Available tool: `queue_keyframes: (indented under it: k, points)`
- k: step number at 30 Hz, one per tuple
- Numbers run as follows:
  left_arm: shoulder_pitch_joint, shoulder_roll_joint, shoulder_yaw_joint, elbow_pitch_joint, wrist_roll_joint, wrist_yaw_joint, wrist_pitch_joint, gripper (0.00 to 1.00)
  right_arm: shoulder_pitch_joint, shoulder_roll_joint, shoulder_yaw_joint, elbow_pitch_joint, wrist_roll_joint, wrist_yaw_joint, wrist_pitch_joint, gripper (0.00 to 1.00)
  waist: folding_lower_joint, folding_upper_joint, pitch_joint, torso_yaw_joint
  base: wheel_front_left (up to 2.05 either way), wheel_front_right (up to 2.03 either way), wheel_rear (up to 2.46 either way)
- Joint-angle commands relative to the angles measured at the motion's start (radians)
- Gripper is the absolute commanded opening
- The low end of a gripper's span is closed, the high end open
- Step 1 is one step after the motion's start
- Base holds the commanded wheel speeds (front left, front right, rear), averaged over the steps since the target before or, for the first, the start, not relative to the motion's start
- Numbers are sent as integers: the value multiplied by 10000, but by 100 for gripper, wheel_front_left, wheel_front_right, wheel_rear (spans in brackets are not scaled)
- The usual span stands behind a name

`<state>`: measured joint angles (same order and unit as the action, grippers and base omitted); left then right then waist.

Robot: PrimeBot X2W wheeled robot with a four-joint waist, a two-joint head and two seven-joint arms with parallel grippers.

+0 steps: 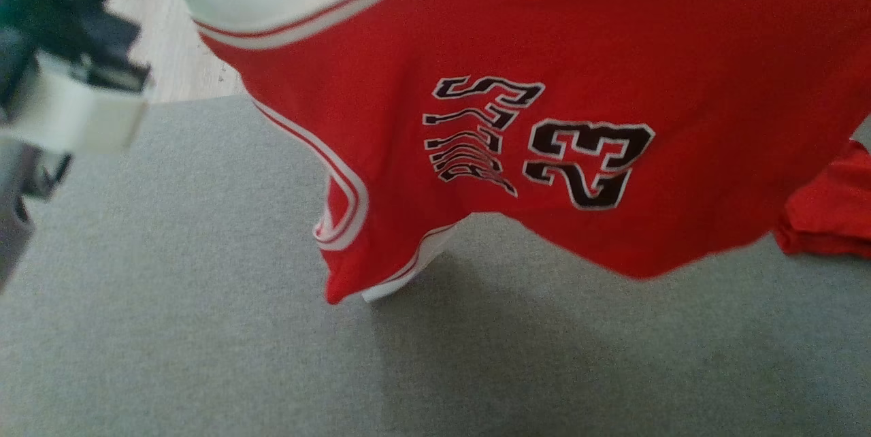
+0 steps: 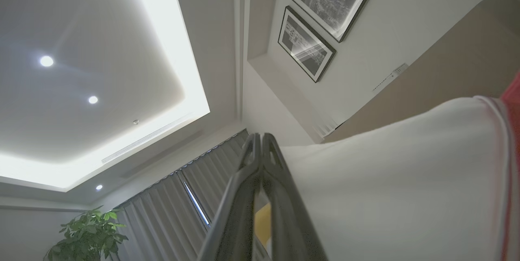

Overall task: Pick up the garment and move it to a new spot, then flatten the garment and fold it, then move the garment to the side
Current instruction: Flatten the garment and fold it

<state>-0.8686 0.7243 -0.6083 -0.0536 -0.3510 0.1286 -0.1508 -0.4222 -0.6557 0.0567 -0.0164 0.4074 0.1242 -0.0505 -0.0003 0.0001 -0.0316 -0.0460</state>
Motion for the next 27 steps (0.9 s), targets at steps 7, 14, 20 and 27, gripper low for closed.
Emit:
queue_keyframes:
  k: [7, 14, 20, 27]
  points:
    - [-2339, -129, 107, 1458, 85, -1065, 607, 0, -1613, -423, 888, 439, 258, 65, 784, 0, 3, -1, 652, 54, 0, 0, 0]
    - [-4671, -1074, -464, 4616, 936, -1736, -34, 0, -4440, 45, 2521, 2765, 531, 65, 414, 0, 3, -1, 2566, 141, 0, 0, 0]
    - [-6892, -1818, -349, 6511, 1867, -1158, -1047, 0, -7086, 605, 3139, 4997, 10, 65, -1099, 0, 3, -1, 3689, 119, 0, 0, 0]
    - [-7352, -2078, -63, 5186, 2404, -844, -1106, 0, -8573, 652, 3600, 6332, -740, 65, -2075, 0, 3, -1, 4408, 447, 0, 0, 0]
